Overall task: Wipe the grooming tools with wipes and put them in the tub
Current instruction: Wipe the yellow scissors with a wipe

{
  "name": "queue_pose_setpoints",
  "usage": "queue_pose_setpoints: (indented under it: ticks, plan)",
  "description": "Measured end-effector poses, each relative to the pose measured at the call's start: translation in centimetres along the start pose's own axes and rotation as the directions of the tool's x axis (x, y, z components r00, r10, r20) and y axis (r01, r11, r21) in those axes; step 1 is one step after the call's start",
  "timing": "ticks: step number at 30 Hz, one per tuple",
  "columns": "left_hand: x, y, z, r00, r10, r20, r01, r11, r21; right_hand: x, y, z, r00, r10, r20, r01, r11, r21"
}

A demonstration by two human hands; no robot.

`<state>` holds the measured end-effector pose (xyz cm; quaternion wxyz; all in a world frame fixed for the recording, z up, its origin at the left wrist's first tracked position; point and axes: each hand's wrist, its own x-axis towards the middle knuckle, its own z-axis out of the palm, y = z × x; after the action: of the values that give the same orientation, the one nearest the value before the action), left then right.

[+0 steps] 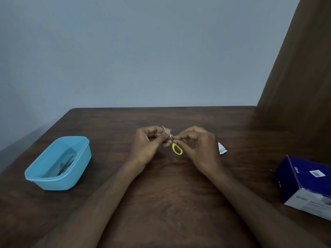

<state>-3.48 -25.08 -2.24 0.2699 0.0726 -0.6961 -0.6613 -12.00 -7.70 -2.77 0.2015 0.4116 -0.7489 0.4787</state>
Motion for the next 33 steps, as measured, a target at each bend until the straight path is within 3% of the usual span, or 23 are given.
queue_pose_setpoints:
  ticks: [4,12,15,18,23,28,31,33]
  plan:
    - [0.5,-0.2,-0.2,0.994,-0.029,-0.103,0.024,0.998,-0.049,0.0,0.7,-0.4,0.999,0.005,0.045,-0.001,0.996,-0.086]
    - [0.6,-0.5,0.2,0.999,-0.003,-0.046,0.004,1.000,0.026,0.3,0.0,-0.4,0.998,-0.061,0.027,0.062,0.996,-0.057]
    - [0.8,-0.5,0.1,0.997,-0.013,-0.071,0.012,1.000,-0.010,0.3,0.5,-0.5,0.999,0.029,0.021,-0.028,0.998,-0.050]
    - [0.6,-0.5,0.1,0.999,0.000,-0.033,0.002,0.998,0.064,0.3,0.6,-0.6,0.989,0.146,0.025,-0.147,0.989,0.016]
    - [0.5,-0.5,0.2,1.000,0.026,-0.003,-0.026,0.996,0.082,0.4,0.5,-1.0,1.000,0.006,0.028,-0.005,0.999,-0.044]
    - [0.7,-0.7,0.5,0.996,0.073,-0.048,-0.073,0.997,0.003,0.3,1.2,-0.8,0.961,0.276,-0.012,-0.276,0.961,-0.013]
    - [0.8,-0.9,0.6,0.994,0.073,-0.087,-0.078,0.995,-0.060,0.4,1.1,-0.6,0.873,0.484,0.063,-0.479,0.825,0.299]
    - [0.9,-0.9,0.5,0.994,0.063,-0.095,-0.072,0.992,-0.100,0.3,0.8,-0.5,0.828,0.547,0.125,-0.538,0.712,0.450]
